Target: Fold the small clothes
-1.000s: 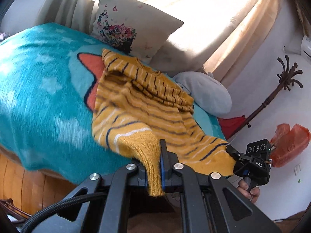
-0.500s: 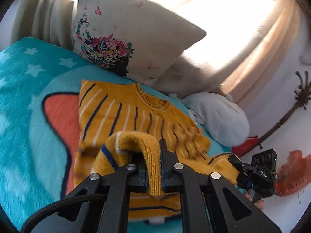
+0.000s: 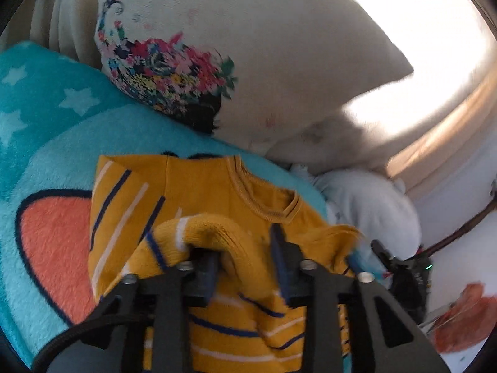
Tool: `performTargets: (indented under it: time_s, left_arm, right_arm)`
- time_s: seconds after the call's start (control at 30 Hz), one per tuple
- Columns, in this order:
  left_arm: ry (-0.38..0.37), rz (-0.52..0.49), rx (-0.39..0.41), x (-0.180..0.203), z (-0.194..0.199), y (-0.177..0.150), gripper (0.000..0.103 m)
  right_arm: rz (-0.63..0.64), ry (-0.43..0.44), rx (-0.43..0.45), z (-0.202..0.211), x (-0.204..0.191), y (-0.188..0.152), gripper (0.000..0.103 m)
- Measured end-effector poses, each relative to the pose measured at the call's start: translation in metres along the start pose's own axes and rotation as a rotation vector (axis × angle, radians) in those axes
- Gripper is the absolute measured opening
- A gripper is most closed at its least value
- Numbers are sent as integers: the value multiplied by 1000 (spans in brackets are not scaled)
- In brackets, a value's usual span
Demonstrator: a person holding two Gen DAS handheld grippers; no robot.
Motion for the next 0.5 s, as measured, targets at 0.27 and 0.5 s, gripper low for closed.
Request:
performTargets:
  time_s: [0.27, 0.5]
  left_arm:
    - [40, 7, 78, -7, 23, 29, 60]
    - [73, -117, 15, 5, 43, -13, 60]
  right_arm:
    - [128, -61, 19, 11, -6, 10, 69]
    - [361, 49, -178, 17, -49, -54, 69]
Point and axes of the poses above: each gripper's, at about its wrist camera, not at the fingertips, and z roughly against the way its jaws point, x to its right, y to its top, the point moved 5 cm from there along -z, roughly the way its jaws point, and after that the axes turned 13 degrees about x, right-handed, at the moved point
